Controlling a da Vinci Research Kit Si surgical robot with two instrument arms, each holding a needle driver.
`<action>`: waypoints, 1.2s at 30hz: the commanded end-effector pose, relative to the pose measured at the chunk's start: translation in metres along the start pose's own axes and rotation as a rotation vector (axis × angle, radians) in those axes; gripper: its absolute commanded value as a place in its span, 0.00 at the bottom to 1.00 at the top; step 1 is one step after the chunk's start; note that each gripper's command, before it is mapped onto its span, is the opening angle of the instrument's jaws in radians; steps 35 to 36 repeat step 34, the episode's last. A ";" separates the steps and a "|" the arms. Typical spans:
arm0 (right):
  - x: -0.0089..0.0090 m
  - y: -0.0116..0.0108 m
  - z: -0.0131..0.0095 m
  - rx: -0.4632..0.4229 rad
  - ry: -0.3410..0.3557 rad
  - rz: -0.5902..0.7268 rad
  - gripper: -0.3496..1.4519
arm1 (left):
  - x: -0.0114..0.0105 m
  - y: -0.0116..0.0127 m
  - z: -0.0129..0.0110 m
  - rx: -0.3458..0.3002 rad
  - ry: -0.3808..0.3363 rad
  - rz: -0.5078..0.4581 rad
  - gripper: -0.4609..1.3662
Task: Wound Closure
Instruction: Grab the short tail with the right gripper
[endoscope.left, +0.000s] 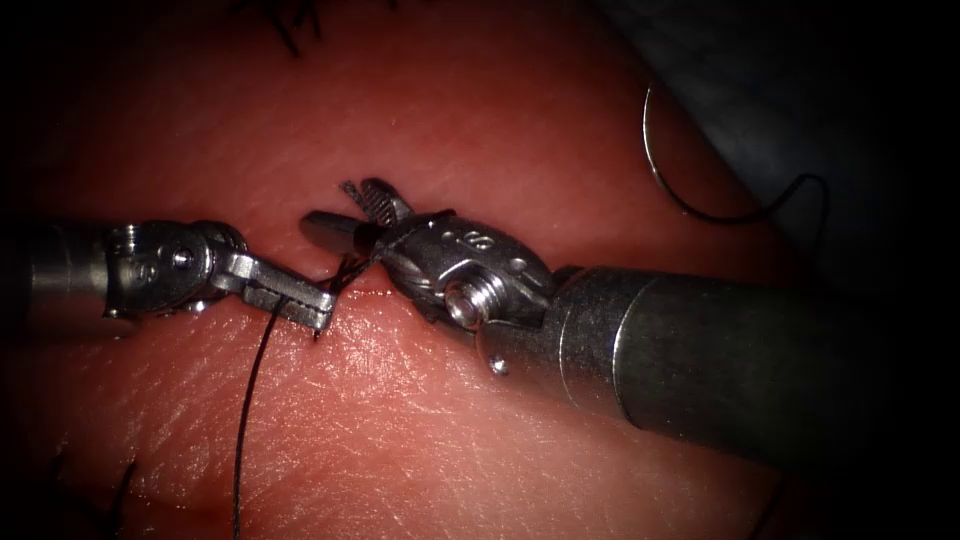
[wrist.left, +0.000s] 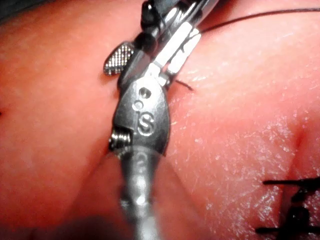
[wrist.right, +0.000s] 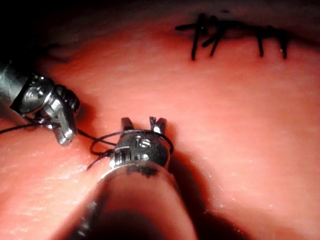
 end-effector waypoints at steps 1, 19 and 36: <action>0.0001 -0.0002 -0.0001 -0.001 -0.002 0.000 0.06 | 0.0000 0.0001 0.0000 -0.007 0.000 0.000 0.06; 0.0021 -0.0010 -0.0012 0.020 0.017 0.049 0.00 | -0.0005 0.0004 -0.0002 -0.009 0.005 -0.010 0.06; 0.0022 -0.0012 -0.0015 0.021 0.025 0.050 0.00 | -0.0005 0.0003 -0.0002 -0.009 0.005 -0.010 0.06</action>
